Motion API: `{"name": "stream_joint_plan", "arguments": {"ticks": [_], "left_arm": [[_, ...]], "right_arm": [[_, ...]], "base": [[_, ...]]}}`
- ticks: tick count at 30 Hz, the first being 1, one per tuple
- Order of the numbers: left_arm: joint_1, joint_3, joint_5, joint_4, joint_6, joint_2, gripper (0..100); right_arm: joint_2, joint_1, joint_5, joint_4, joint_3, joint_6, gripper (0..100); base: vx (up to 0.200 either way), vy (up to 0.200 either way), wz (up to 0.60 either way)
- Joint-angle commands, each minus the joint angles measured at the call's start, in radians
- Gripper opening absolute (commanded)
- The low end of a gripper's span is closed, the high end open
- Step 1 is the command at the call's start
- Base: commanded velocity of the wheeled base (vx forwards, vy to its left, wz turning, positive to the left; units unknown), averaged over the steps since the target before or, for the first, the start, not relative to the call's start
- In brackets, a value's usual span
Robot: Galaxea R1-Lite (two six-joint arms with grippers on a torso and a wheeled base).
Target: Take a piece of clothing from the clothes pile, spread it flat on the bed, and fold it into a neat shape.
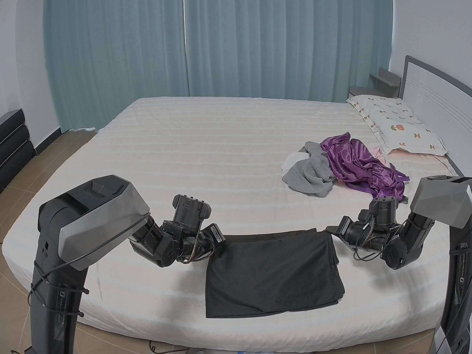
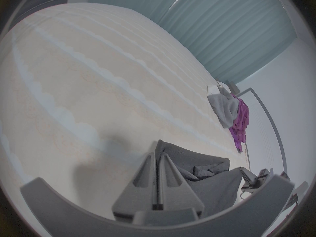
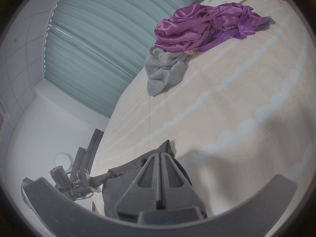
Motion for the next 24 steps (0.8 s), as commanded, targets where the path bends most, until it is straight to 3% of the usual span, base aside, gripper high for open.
{"name": "stream_joint_plan", "arguments": {"ticks": [1, 16, 17, 18, 24], "left_arm": [[0.008, 0.008, 0.025, -0.003, -0.007, -0.005, 0], [0.012, 0.031, 0.047, -0.005, -0.009, -0.001, 0], [0.012, 0.031, 0.047, -0.005, -0.01, -0.001, 100], [0.012, 0.031, 0.047, -0.003, -0.01, -0.002, 100], [0.025, 0.07, 0.045, -0.005, -0.051, -0.04, 100]], "right_arm": [[0.005, 0.0, -0.001, 0.001, -0.025, -0.001, 0], [0.099, 0.018, -0.003, 0.059, -0.14, -0.003, 0], [0.097, 0.02, -0.003, 0.058, -0.138, -0.001, 0], [0.091, 0.02, -0.001, 0.055, -0.13, -0.001, 100], [-0.027, 0.003, 0.017, 0.006, 0.021, -0.001, 100]], "base": [[0.0, 0.0, 0.0], [0.0, 0.0, 0.0], [0.0, 0.0, 0.0], [0.0, 0.0, 0.0], [0.0, 0.0, 0.0]]}}
